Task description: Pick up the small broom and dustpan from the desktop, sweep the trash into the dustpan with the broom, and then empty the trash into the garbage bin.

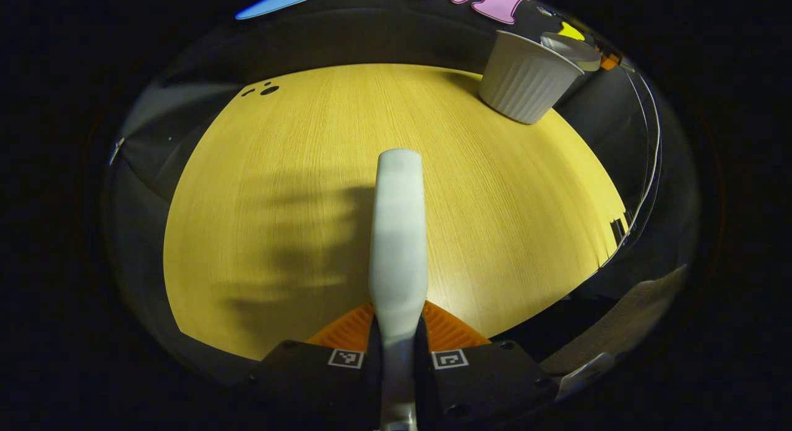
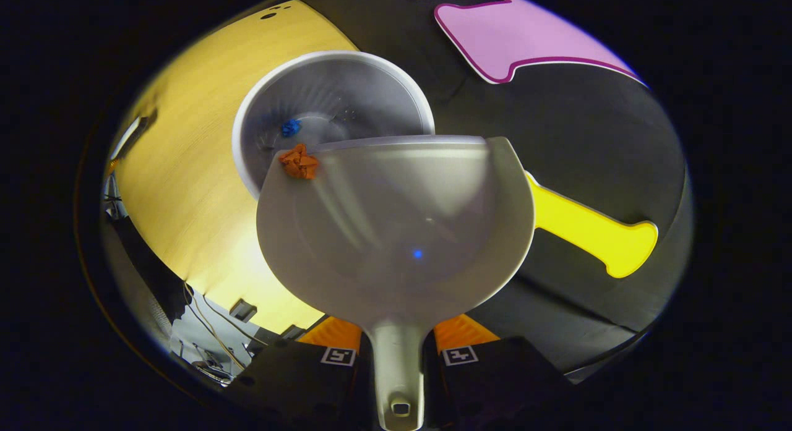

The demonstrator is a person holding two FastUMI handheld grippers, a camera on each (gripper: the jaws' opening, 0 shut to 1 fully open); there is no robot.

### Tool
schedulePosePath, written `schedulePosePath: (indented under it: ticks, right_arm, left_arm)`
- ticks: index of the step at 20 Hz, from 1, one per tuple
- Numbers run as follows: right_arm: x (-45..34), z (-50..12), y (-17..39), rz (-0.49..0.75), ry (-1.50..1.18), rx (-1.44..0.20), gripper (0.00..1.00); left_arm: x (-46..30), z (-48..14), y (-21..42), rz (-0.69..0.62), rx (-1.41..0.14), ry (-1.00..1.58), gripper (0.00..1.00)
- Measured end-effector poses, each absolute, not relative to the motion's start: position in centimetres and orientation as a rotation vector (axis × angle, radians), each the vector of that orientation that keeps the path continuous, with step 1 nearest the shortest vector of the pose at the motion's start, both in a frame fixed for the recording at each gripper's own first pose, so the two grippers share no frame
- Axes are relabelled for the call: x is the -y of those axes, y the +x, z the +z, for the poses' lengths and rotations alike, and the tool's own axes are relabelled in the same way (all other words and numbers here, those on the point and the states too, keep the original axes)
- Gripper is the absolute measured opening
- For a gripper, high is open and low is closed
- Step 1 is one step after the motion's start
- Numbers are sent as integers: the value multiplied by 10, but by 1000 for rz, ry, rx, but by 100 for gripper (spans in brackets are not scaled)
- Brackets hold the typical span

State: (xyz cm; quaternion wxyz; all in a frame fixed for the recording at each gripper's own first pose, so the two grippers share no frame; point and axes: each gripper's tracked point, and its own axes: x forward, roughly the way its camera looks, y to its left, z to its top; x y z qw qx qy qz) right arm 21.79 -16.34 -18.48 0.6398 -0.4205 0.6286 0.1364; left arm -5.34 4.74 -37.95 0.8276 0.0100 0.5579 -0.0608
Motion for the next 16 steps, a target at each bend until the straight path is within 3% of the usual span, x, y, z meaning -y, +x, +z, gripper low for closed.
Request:
schedulePosePath:
  ticks: [6,16]
  right_arm:
    - [163,-180,227,331,-1023,-1402,36]
    - [151,-162,213,317,-833,-1322,36]
  left_arm:
    - [-43,-380,-53,-132,-1184,21,26]
    - [-44,-377,-48,-118,-1182,29,26]
